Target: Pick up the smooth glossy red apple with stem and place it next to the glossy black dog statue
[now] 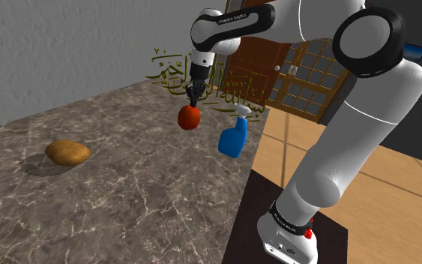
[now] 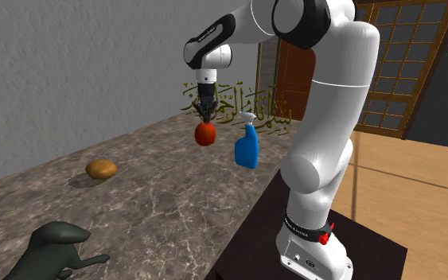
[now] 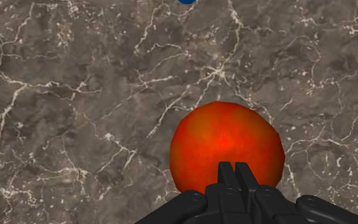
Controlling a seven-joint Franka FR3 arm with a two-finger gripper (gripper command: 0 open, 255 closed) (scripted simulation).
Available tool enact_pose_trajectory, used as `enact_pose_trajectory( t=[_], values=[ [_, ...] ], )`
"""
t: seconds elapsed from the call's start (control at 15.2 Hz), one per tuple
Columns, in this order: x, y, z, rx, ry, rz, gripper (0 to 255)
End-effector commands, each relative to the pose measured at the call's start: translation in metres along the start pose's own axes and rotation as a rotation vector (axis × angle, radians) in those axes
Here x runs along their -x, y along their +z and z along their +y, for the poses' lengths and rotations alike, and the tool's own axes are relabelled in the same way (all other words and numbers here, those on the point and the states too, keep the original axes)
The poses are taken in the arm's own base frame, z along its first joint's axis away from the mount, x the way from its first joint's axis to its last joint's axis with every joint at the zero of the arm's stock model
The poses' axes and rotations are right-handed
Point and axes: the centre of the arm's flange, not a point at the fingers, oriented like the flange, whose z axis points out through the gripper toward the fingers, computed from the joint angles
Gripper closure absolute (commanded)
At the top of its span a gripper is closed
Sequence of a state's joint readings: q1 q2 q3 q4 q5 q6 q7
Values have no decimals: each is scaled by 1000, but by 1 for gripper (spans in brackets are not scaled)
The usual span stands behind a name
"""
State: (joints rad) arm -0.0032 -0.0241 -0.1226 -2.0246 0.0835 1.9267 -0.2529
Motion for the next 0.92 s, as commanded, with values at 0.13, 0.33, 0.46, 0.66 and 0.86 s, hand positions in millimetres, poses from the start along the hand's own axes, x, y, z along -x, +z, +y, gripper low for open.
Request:
enact_pose_trajectory(
  t=[0.13, 0.33, 0.46, 0.66, 0.86],
  values=[
    [0, -20, -2, 0, 0, 0, 255],
    [1, -36, -3, 0, 0, 0, 255],
    [1, -47, -4, 0, 0, 0, 255],
    [2, -62, -6, 0, 0, 0, 255],
    [3, -78, -7, 0, 0, 0, 255]
  ],
)
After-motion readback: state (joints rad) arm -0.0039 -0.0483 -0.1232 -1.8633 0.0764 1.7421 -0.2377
